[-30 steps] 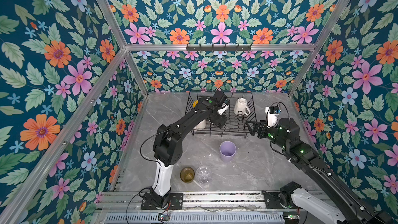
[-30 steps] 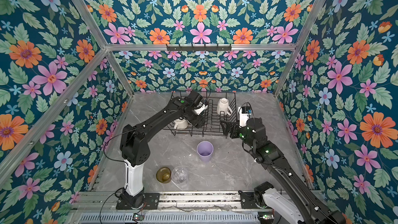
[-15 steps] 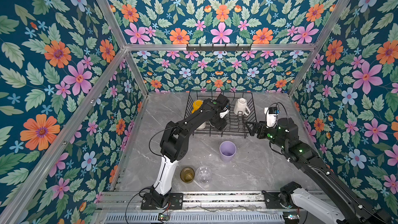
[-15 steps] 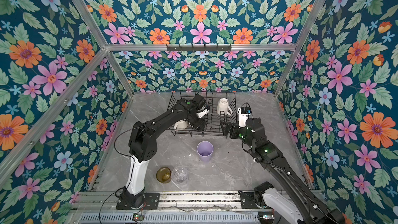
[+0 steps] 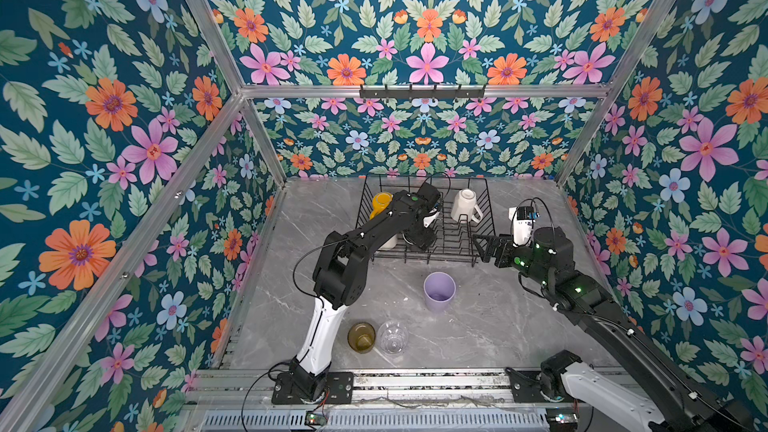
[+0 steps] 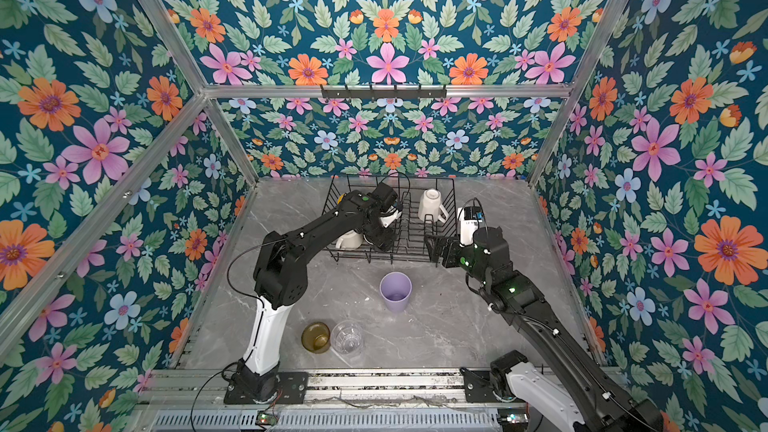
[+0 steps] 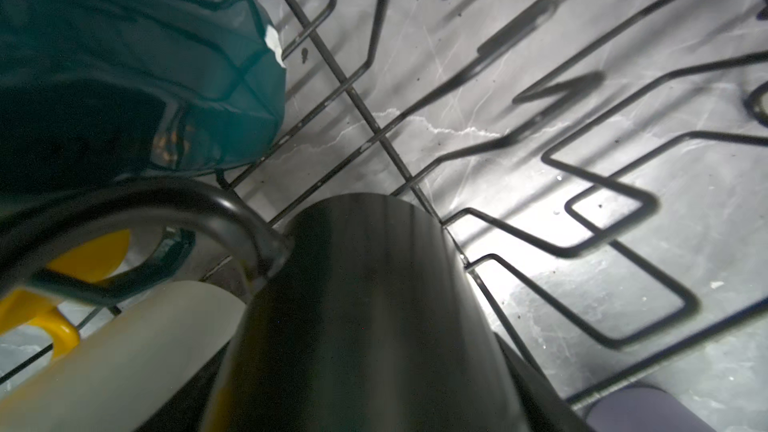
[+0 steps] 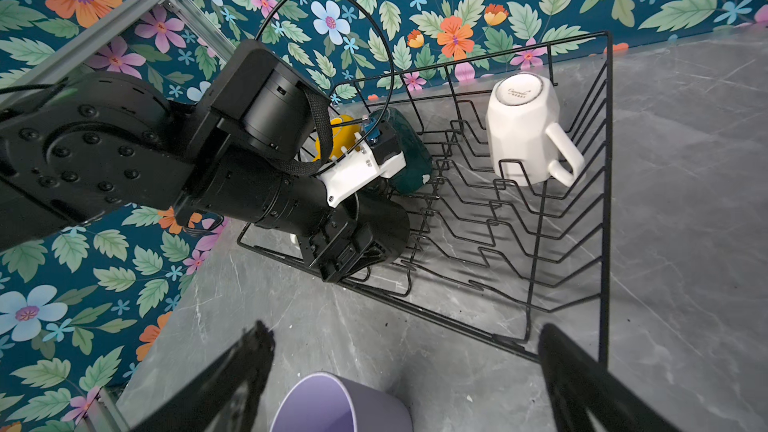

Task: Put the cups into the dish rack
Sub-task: 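Lower the black mug upside down into the rack beside the dark green mug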

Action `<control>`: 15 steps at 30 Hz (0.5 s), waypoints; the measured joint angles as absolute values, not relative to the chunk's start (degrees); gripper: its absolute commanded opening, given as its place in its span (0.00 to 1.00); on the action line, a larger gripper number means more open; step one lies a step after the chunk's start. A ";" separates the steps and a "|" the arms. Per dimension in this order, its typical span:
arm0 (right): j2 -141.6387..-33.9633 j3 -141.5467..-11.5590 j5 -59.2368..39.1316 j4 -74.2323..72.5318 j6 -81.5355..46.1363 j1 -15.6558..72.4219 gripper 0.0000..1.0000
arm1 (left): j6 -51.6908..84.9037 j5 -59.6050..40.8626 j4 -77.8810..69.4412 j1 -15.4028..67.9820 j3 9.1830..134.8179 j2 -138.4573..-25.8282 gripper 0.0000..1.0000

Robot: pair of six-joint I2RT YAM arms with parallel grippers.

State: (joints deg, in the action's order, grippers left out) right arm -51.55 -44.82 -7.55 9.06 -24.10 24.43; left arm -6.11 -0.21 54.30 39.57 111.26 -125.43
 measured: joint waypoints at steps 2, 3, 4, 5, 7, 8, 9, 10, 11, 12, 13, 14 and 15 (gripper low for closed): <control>-51.77 -44.82 -7.73 8.91 -24.27 24.43 0.99 | -6.11 -0.01 54.04 39.48 111.26 -125.67 0.70; -51.88 -44.82 -7.99 8.91 -24.43 24.43 0.99 | -6.11 0.08 53.87 39.46 111.26 -125.86 0.71; -51.94 -44.82 -7.99 8.91 -24.45 24.43 0.99 | -6.09 0.21 53.69 39.40 111.26 -126.04 0.72; -51.96 -44.82 -8.03 8.91 -24.47 24.43 0.99 | -6.13 0.25 53.58 39.38 111.26 -126.17 0.73; -51.96 -44.82 -8.40 8.88 -24.49 24.43 0.99 | -6.13 0.86 53.56 39.35 111.26 -126.50 0.75; -51.96 -44.82 -8.40 8.88 -24.64 24.43 0.99 | -6.13 0.86 53.54 39.35 111.26 -126.52 0.78; -51.96 -44.82 -8.40 8.91 -24.93 24.43 0.99 | -6.13 0.91 53.56 39.33 111.26 -126.52 0.82; -51.96 -44.82 -8.47 8.91 -24.88 24.43 0.99 | -6.13 0.91 53.56 39.31 111.26 -126.50 0.83; -51.96 -44.82 -8.60 8.86 -24.88 24.43 0.99 | -6.15 0.91 53.56 39.31 111.26 -126.50 0.84; -52.01 -44.82 -8.60 8.86 -24.88 24.43 0.99 | -6.15 0.91 53.56 39.29 111.26 -126.50 0.85; -52.05 -44.82 -8.62 8.86 -24.88 24.43 0.99 | -6.13 0.95 53.54 39.24 111.24 -126.50 0.85; -52.12 -44.82 -8.67 8.84 -24.88 24.43 0.99 | -6.13 0.93 53.52 39.24 111.24 -126.45 0.85; -52.16 -44.82 -8.80 8.84 -24.88 24.43 0.99 | -6.13 0.95 53.43 39.22 111.15 -126.41 0.86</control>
State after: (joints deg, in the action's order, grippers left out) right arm -52.16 -44.82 -8.80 8.84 -24.88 24.43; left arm -6.13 0.95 53.43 39.22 111.15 -126.41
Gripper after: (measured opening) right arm 0.987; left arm 0.852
